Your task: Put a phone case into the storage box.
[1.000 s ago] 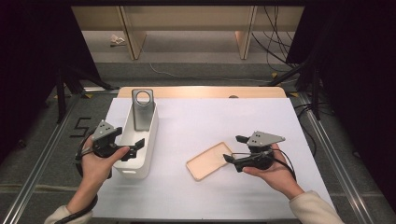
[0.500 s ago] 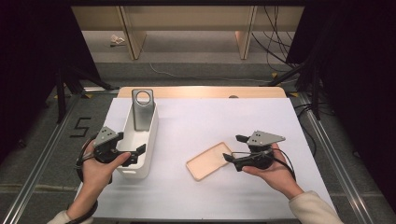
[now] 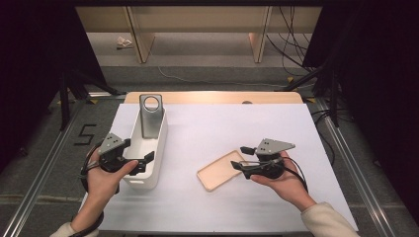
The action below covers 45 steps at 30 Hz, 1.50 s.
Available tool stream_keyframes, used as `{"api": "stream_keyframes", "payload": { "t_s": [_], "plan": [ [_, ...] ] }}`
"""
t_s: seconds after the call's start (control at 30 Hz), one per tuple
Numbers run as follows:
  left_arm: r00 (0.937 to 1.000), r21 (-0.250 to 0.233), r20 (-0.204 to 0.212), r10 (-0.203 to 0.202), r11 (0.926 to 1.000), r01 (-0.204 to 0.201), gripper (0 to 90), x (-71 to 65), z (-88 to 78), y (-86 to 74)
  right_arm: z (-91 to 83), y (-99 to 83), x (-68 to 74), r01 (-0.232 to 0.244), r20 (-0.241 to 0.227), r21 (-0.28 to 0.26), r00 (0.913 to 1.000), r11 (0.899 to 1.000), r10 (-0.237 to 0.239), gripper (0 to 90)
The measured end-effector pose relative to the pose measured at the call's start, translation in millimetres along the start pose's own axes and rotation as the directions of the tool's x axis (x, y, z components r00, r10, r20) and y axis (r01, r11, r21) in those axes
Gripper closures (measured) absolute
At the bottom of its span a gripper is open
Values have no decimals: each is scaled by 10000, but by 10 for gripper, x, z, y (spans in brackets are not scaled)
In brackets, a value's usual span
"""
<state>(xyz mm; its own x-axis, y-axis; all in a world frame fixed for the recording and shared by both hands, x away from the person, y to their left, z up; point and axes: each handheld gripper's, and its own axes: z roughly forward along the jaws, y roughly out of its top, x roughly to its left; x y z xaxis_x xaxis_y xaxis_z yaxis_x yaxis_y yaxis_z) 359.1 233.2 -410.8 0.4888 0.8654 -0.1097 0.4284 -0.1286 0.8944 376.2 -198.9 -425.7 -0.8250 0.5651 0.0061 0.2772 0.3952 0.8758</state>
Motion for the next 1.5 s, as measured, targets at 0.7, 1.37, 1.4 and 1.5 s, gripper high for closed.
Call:
{"api": "stream_keyframes", "payload": {
  "t_s": [0.7, 1.37, 1.4, 1.5],
  "plan": [
    [10000, 7, 47, -32, 10000, 32, 10, -4, 13, 2, 495, 34, 330, 435, -1126, 1981, 9934, 9792, -213, 900],
    [10000, 36, 77, -31, 10000, 30, 10, -3, 16, 1, 847, -88, 511, 674, -1510, 3905, 9885, 9181, -84, 900],
    [10000, 40, 81, -35, 10000, 35, 9, -3, 16, 0, 848, -93, 509, 664, -1523, 3961, 9883, 9158, -58, 900],
    [10000, 40, 85, -26, 10000, 26, 9, -6, 16, 2, 847, -92, 506, 624, -1500, 4028, 9887, 9132, -14, 900]
  ]
}}
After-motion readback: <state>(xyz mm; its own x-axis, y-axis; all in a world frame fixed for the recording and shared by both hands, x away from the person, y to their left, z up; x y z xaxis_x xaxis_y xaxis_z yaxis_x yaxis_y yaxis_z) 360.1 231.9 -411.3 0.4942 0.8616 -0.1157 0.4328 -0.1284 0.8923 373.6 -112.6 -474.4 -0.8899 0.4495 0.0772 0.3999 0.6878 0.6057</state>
